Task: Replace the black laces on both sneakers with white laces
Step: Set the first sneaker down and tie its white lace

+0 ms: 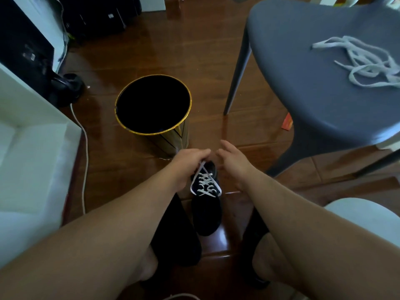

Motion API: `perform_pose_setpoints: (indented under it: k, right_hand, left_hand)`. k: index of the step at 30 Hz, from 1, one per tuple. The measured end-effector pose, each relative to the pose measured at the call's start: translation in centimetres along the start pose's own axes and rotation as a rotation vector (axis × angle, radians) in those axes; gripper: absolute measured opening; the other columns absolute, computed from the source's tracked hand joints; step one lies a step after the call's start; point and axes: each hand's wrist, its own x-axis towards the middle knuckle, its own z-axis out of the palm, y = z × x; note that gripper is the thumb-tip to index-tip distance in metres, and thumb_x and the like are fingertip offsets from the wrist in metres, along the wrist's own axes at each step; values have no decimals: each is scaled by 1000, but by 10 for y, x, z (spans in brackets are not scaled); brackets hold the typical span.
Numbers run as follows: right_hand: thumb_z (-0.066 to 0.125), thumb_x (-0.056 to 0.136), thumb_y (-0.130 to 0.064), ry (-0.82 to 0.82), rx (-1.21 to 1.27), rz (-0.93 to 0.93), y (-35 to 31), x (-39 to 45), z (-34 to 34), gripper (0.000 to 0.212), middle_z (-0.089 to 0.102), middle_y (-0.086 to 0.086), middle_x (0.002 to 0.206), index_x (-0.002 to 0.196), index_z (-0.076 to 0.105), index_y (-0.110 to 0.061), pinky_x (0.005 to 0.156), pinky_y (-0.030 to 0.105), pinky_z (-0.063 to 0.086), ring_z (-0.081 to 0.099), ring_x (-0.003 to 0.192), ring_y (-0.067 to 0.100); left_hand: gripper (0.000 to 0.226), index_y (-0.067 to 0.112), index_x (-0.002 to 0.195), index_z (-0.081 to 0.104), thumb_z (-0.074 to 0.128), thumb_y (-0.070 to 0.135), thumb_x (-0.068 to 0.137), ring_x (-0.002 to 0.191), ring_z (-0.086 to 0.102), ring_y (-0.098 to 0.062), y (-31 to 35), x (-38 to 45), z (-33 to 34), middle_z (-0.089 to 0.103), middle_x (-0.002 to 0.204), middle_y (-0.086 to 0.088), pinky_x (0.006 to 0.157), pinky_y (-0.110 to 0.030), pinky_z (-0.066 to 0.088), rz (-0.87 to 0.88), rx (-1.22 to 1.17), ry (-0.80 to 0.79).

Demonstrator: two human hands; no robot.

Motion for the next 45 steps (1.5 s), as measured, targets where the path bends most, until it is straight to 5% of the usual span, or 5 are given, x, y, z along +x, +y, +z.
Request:
perform_pose_setpoints:
  k: [12,21,29,40,45]
  right_hand:
    - [56,102,-51,-212,-550,-40,44,13,23,42,63,0,74,97,70,-12,67,35,46,57,67,18]
    - [73,96,-26,-195,-448,-16,50,20,-1,37,64,2,62,62,66,-16,50,21,41,54,56,11]
    - [67,90,-14,-107,-1224,-394,41,18,8,22,56,-9,88,81,61,-33,66,31,43,59,85,20]
    - [73,90,-22,31,-823,-290,51,12,13,14,67,-11,79,82,69,-32,60,29,53,63,74,7]
    - [75,95,-21,33,-67,77,65,27,10,7,77,7,83,93,79,-17,74,34,58,70,79,21]
  left_hand:
    - [20,21,112,80,71,34,100,102,61,4,6,23,15,74,109,13,82,-18,44,264,123,20]
    - [18,23,106,70,53,29,105,103,65,-27,-63,34,-2,70,110,-6,96,-44,57,-62,426,162]
    - [32,19,110,73,41,18,111,65,57,-11,-77,20,4,77,89,-6,59,-25,42,-93,344,-113]
    - [26,12,101,71,58,34,108,72,51,-12,-81,17,-5,61,79,3,60,-24,39,-189,122,-42]
    - [38,19,80,62,58,46,106,88,64,-16,-64,22,-11,75,95,-1,81,-27,49,-348,-382,143]
